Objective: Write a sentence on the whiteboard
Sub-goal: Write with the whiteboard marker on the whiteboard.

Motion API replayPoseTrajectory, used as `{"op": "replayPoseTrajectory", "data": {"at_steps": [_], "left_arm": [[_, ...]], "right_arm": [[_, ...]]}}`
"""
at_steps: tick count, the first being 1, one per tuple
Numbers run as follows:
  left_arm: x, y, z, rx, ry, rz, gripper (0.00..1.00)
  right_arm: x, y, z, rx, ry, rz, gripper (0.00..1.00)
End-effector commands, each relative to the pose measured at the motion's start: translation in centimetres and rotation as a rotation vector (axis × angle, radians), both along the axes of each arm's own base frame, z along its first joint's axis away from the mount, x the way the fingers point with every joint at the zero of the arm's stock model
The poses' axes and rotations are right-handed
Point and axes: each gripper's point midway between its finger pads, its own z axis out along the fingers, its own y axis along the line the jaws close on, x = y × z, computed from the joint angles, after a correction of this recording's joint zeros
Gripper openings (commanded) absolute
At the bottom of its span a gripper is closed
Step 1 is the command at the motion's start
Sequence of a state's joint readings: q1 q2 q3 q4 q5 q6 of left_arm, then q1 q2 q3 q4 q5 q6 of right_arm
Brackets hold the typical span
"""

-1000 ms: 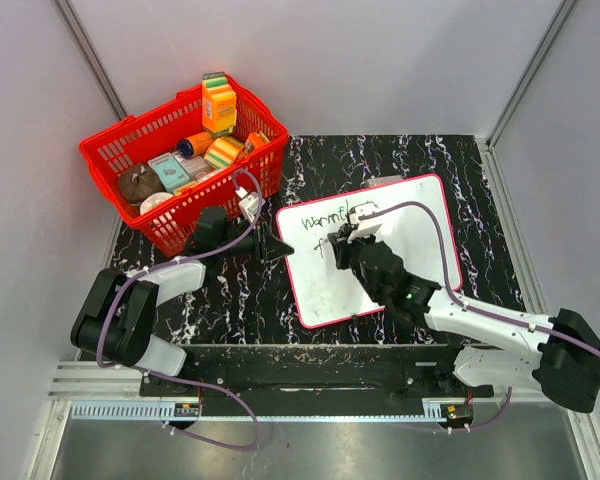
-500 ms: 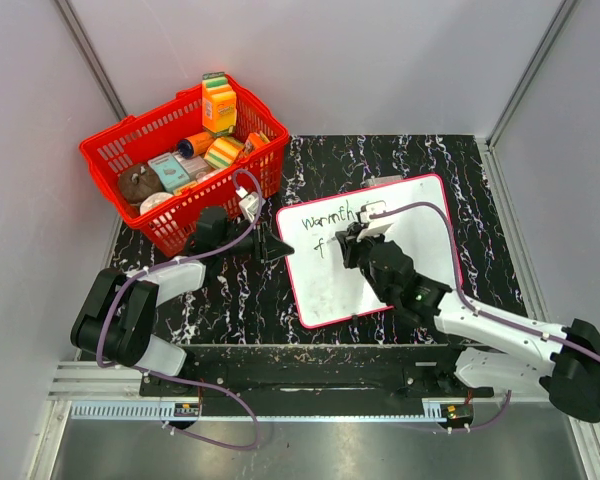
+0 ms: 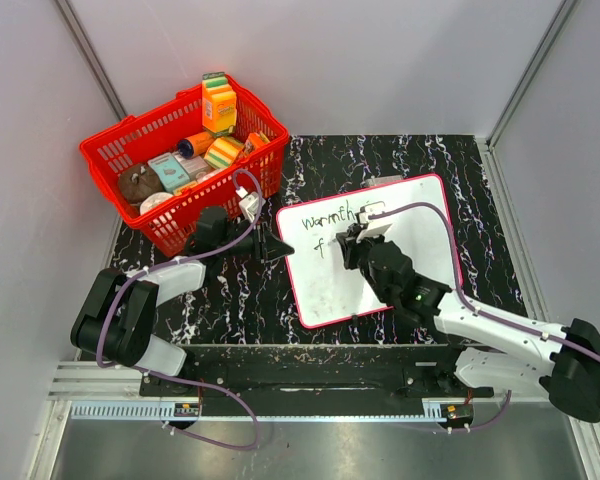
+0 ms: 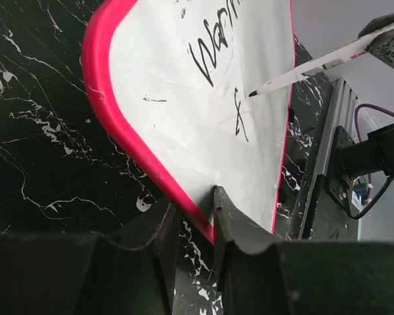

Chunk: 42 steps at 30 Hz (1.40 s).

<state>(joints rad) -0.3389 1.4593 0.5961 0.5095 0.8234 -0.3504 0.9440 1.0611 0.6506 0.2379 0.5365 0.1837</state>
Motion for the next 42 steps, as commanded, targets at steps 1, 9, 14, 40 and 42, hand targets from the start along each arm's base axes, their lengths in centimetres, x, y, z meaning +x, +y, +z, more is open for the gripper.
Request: {"op": "replayPoseTrajectory", "data": {"at_steps": [1,9,14,40,42], "left_arm": [[0.7,-0.1,-0.3,0.064,-0.106,-0.002,0.0],[0.7,0.0,-0.3,0.064,-0.108,-0.003,0.0],[0.7,0.0,-0.3,0.065,-0.109,-0.003,0.0],[0.7,-0.1,-0.4,0.065,-0.106,-0.003,0.0],[0.7,-0.1,-0.3,0.064,-0.109,-0.004,0.0]], "right_arm": [[0.3,0.2,0.3,0.018,-0.004,-0.005,0.0],[0.4,0.8,-0.4,0.012,0.012,0.012,0.0],[0.1,1.2,-0.5,0.023,0.022,0.036,0.0],[-0.5,-0.5,-1.7,0.002,0.049,-0.006,0.0],[-0.2,-0.7,-1.6,-0.003,0.046,-0.025,0.0]]}}
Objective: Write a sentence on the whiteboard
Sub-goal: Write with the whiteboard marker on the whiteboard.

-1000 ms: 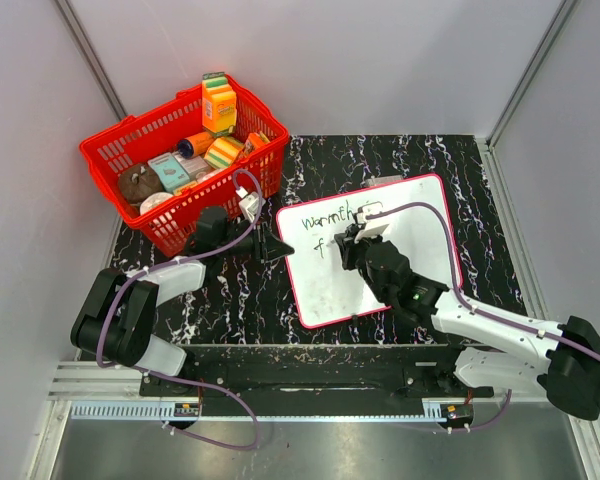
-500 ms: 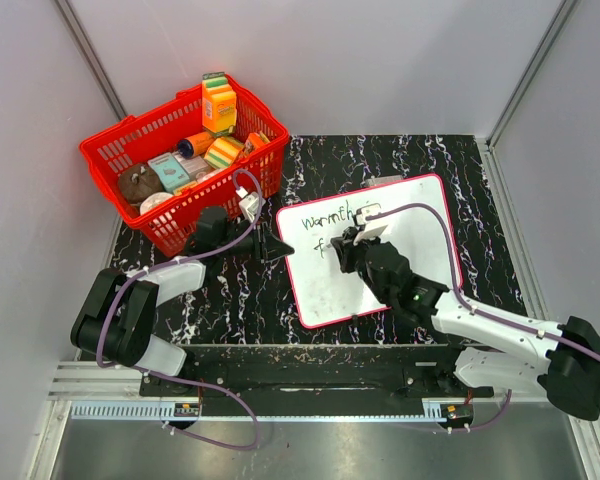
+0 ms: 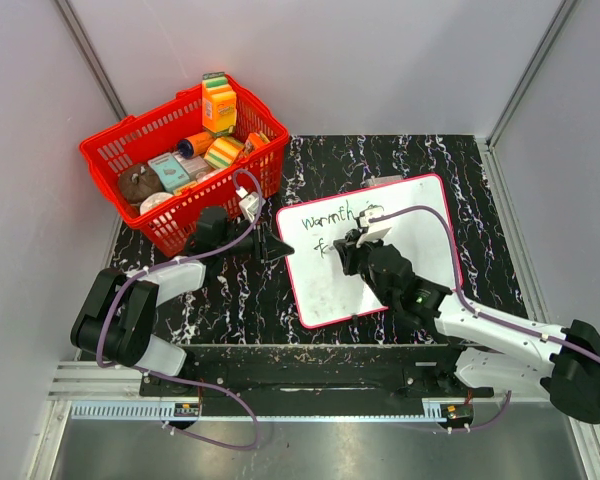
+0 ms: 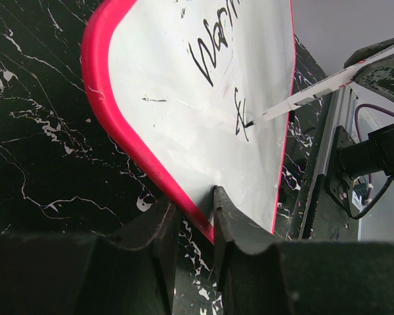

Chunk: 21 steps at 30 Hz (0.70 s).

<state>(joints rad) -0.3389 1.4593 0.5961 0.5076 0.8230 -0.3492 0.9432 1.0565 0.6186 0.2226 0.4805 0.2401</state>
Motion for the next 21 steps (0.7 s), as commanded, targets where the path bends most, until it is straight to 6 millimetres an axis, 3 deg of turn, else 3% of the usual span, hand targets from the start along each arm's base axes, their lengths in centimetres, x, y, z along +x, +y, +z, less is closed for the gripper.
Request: {"op": "replayPoseTrajectory", "data": {"at_steps": [1,13,21], "left_arm": [[0.7,-0.1,-0.3,0.063,-0.107,-0.004,0.0],[0.7,-0.1,-0.3,0.063,-0.108,-0.006,0.0],[0.7,-0.1,-0.3,0.063,-0.108,-0.006,0.0]], "right_arm": [[0.8,-1.4,0.2,-0.029,-0.012,-0.076,0.0],[2.1,-1.6,2.0,-0.015,-0.044,-0.125,0.0],[2.1,-1.3,1.8,-0.014,-0.039,-0.11,0.0]]}}
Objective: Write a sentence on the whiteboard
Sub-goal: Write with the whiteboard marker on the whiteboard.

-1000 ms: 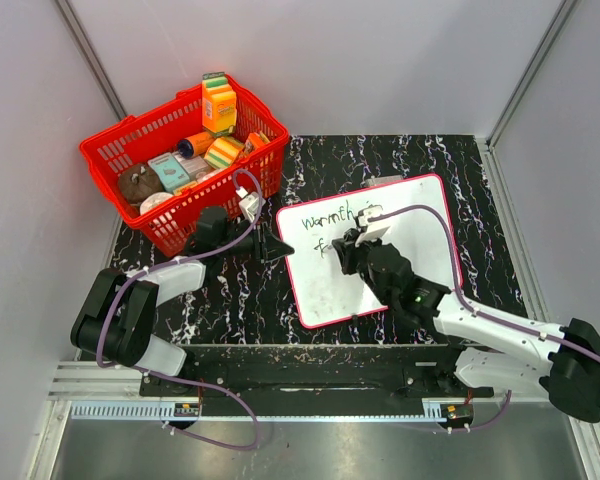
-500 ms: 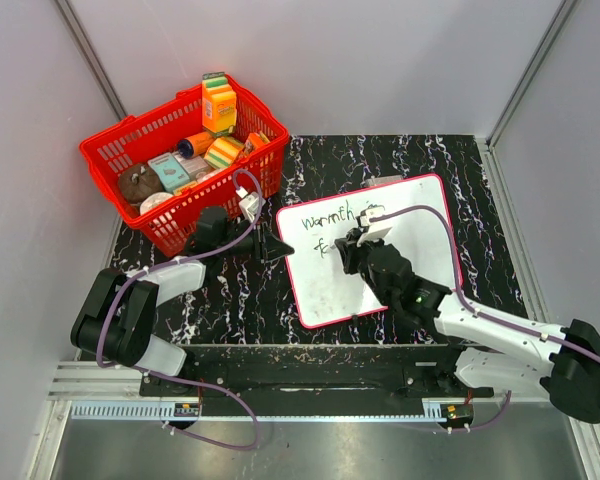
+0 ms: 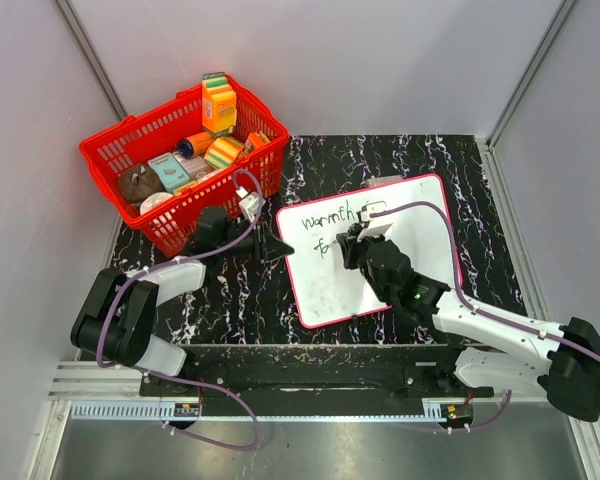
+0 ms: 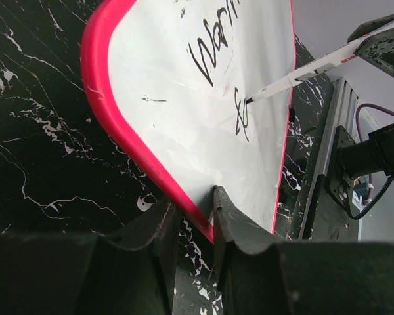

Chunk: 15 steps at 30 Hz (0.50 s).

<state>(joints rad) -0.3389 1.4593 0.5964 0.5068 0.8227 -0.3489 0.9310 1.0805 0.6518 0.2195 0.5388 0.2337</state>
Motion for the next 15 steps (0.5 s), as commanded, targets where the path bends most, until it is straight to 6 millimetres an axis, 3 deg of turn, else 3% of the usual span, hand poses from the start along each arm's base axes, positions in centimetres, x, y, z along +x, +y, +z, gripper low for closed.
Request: {"op": "replayPoseTrajectory", "data": {"at_steps": [1,15], "left_arm": [[0.7,-0.1,-0.3,0.062,-0.105,-0.006,0.0],[0.7,-0.1,-0.2,0.063,-0.11,-0.003,0.0]], "right_arm": [[0.8,-0.5,0.7,-0.01,-0.017,-0.036,0.0],[-0.6,-1.0,-0.8,-0.01,0.029,0.002,0.0]]}}
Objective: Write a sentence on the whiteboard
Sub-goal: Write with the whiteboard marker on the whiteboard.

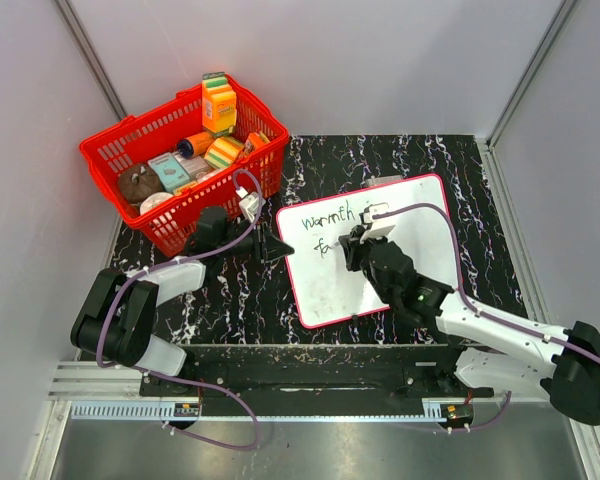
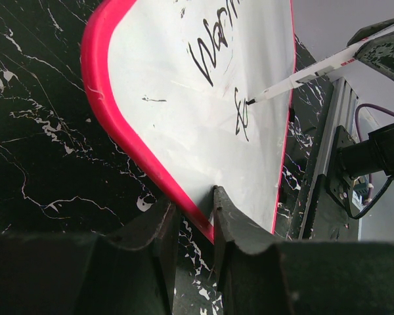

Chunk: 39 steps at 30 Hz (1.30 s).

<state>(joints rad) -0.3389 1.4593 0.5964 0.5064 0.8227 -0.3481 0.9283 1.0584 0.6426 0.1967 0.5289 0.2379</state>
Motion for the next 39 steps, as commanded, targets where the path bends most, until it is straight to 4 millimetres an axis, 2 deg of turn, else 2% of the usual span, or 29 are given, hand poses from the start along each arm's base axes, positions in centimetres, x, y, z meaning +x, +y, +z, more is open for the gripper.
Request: {"op": "replayPoseTrajectory", "data": {"at_steps": [1,9,17,20,29,39], "left_arm": [[0.7,-0.1,-0.3,0.063,-0.109,-0.004,0.0],[0.7,-0.1,-0.3,0.063,-0.108,-0.005,0.0],[0.7,-0.1,-0.3,0.065,-0.109,-0.004,0.0],[0.7,-0.1,-0.2,0.064,-0.11,-0.002,0.0],[0.7,-0.1,-0.3,0.065,-0.11,-0.003,0.0],[0.7,-0.1,-0.3,0.066,-0.108,-0.003,0.0]], "right_arm": [[-0.3,-0.7,-0.8,-0.008,0.023,0.0,0.0],[-0.3,-0.8,-0.6,-0.01,0.017,-0.007,0.0],[-0.3,-0.8,2.9,0.078,-0.055,-0.002,0.0],[0.0,-0.9,3.7,0.081,-0.073,-0.016,0.0],[1.2,-0.9,3.4,0.061,-0.065,-0.046,0.0],[1.3,-0.6,3.8,0.085,-0.074,-0.025,0.0]]}}
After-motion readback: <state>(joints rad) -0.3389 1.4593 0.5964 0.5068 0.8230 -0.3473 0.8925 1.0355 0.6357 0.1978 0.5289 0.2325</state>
